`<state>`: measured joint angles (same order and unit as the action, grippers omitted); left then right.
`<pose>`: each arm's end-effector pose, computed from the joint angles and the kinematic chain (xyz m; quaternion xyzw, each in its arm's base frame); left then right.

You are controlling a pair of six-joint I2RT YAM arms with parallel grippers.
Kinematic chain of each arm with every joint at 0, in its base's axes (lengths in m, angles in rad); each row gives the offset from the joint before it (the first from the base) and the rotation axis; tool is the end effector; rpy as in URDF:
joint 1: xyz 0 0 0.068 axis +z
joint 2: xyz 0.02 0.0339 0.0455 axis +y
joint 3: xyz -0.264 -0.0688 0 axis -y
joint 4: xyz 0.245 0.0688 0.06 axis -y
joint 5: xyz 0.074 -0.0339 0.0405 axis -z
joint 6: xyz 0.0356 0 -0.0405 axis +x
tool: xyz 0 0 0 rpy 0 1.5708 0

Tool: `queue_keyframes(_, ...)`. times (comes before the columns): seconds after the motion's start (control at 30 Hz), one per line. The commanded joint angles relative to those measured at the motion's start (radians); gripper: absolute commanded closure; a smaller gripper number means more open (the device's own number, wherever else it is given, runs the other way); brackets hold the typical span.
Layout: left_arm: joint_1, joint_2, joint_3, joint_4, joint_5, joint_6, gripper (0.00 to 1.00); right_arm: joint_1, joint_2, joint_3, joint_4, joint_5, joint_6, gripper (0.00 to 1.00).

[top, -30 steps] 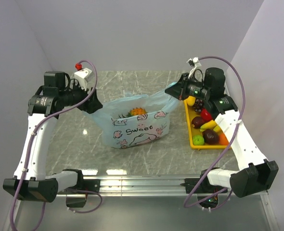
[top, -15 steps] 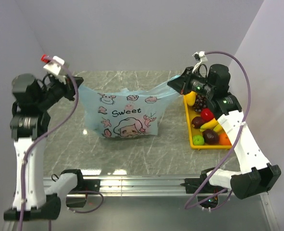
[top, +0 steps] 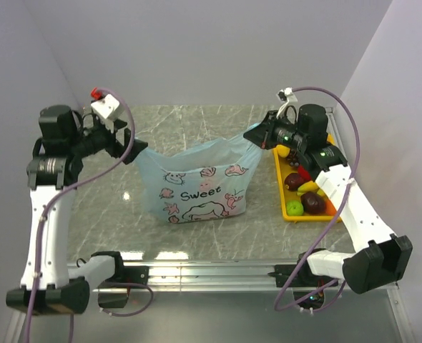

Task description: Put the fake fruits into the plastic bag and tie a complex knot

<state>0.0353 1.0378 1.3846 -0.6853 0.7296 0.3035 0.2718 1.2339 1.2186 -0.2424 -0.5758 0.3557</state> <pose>0.1914 -0.0170 0.4472 0.3063 0.7280 -0.1960 0.5812 0.2636 0.0936 0.3924 -0.1413 0.7661 0.3946 0.4873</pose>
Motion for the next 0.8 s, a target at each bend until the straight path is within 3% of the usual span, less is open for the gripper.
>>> queue_keyframes(0.0,-0.061,0.097,0.212,-0.126,0.111,0.040,0.01,0.017,-0.043,-0.013,0.103,-0.036,0.003,1.00)
queue_keyframes(0.17,-0.268,0.266,0.369,-0.164,-0.030,0.020,0.01,0.024,-0.089,-0.031,0.112,0.004,-0.041,1.00)
queue_keyframes(0.33,-0.443,0.490,0.510,-0.270,-0.197,0.077,0.09,0.035,-0.139,-0.059,0.141,0.063,-0.061,1.00)
queue_keyframes(0.53,-0.531,0.643,0.531,-0.309,-0.252,0.086,0.17,0.038,-0.160,-0.086,0.150,0.056,-0.080,1.00)
queue_keyframes(0.7,-0.552,0.677,0.505,-0.300,-0.329,0.091,0.23,0.040,-0.165,-0.110,0.155,0.065,-0.092,1.00)
queue_keyframes(0.77,-0.560,0.688,0.508,-0.324,-0.317,0.124,0.29,0.040,-0.163,-0.116,0.163,0.067,-0.095,1.00)
